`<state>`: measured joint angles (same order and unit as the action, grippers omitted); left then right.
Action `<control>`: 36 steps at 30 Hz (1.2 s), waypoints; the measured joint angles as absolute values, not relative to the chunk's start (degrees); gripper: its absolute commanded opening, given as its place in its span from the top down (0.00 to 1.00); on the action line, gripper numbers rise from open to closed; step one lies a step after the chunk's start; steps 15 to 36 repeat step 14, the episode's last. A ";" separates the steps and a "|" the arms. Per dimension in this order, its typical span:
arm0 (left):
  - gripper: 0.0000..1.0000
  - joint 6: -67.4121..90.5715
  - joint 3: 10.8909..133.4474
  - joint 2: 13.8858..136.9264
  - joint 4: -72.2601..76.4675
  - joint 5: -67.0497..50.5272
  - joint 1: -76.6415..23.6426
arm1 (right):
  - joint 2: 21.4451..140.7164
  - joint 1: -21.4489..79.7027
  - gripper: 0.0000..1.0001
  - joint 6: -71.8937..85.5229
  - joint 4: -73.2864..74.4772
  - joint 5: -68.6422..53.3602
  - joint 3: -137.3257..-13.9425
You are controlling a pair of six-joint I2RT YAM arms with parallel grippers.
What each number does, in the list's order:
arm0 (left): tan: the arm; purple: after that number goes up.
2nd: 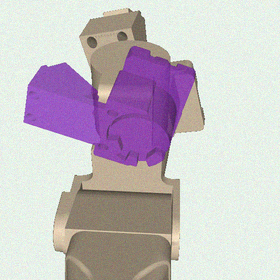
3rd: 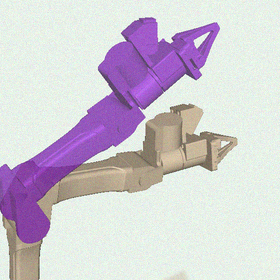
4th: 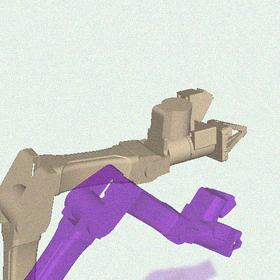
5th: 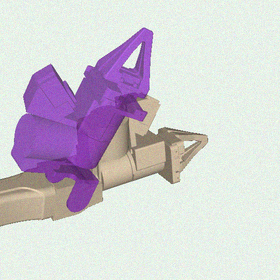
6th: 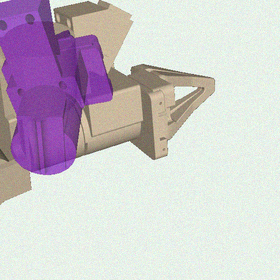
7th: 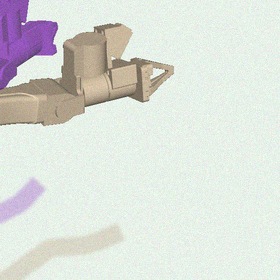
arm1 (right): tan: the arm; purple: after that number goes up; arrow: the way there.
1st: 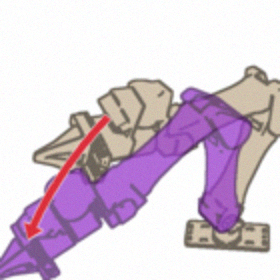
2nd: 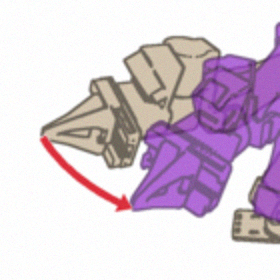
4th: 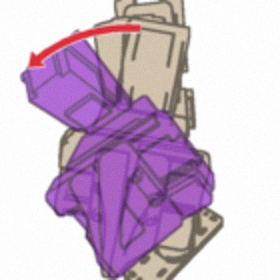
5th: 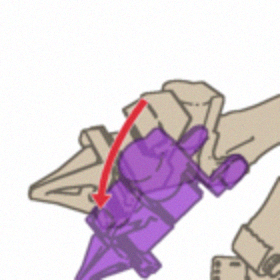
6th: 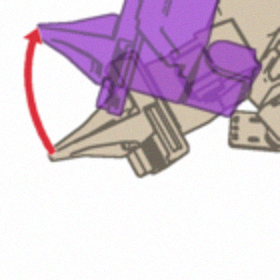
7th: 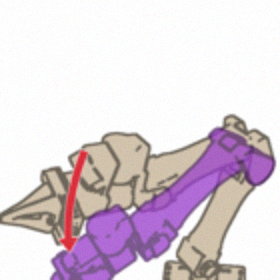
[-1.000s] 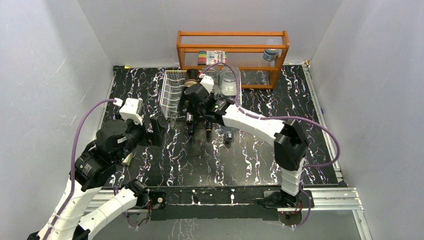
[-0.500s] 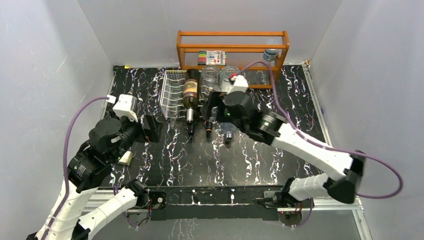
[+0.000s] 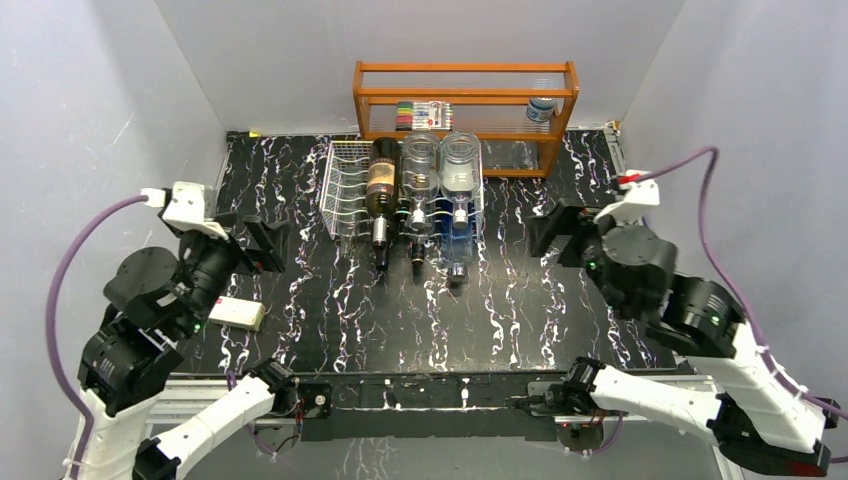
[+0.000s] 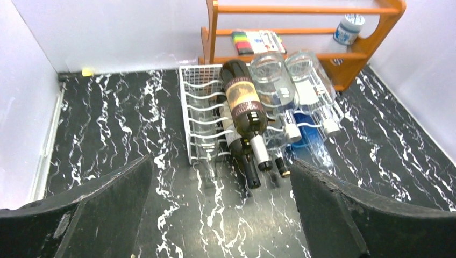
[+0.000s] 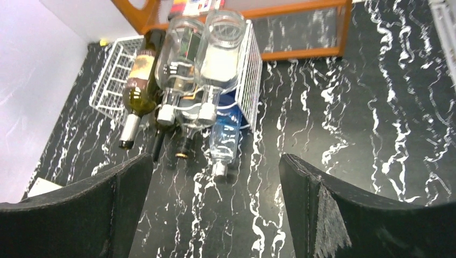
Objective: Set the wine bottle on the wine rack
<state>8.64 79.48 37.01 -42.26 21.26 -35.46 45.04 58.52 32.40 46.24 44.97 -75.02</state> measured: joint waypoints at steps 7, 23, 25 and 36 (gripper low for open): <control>0.02 5.74 85.80 36.91 -41.41 22.00 -35.46 | 41.87 58.52 0.02 28.91 48.40 47.11 -78.56; 0.02 4.27 86.21 36.18 -40.29 21.23 -35.46 | 42.35 58.52 0.02 27.16 48.53 46.87 -78.76; 0.02 4.27 86.21 36.18 -40.29 21.23 -35.46 | 42.35 58.52 0.02 27.16 48.53 46.87 -78.76; 0.02 4.27 86.21 36.18 -40.29 21.23 -35.46 | 42.35 58.52 0.02 27.16 48.53 46.87 -78.76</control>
